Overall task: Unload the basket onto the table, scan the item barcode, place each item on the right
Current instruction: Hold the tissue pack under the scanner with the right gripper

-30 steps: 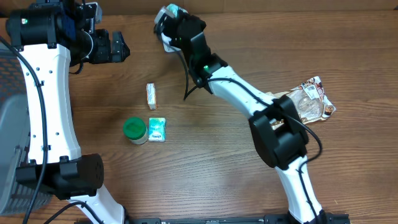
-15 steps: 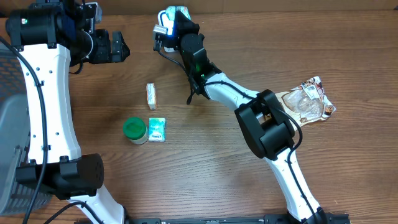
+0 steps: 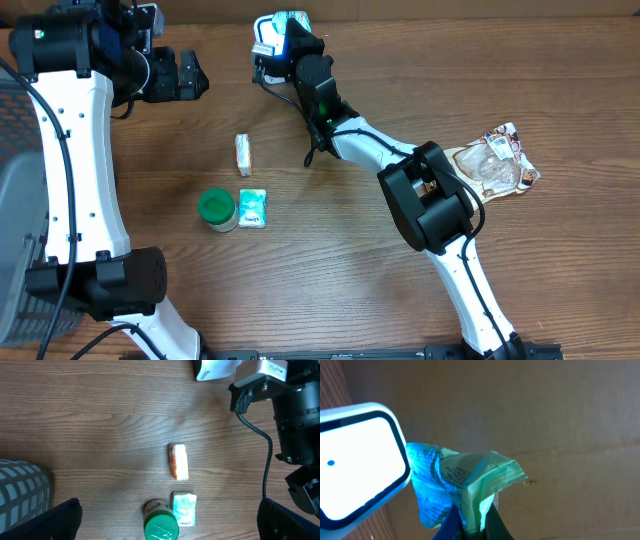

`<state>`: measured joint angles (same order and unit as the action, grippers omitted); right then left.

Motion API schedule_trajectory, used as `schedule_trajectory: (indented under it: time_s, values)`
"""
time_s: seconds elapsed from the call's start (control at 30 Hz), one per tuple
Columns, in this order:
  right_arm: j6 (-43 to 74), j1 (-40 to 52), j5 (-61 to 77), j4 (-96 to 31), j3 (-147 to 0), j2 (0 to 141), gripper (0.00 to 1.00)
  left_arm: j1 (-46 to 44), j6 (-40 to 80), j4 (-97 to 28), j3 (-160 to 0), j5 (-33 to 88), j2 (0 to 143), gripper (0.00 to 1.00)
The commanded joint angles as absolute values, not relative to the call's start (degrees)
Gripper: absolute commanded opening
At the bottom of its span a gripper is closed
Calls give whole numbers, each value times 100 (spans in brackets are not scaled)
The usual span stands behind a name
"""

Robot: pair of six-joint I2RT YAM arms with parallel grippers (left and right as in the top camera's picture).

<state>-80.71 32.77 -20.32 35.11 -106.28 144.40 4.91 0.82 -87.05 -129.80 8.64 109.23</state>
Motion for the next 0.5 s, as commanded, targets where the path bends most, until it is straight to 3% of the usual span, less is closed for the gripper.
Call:
schedule_trajectory:
  time_s: [0.0, 0.27, 0.47]
  values:
    - [-7349, 3315, -2082, 3592, -10805, 14256, 4, 486, -69, -8694, -13050, 836, 10798, 100]
    - [-5487, 3271, -2827, 3107, -10803, 13187, 4, 486, -69, -8694, -13050, 836, 10798, 99]
    - [-3006, 3273, -2425, 86, -10803, 11815, 4, 486, -69, -8694, -13050, 836, 10798, 100]
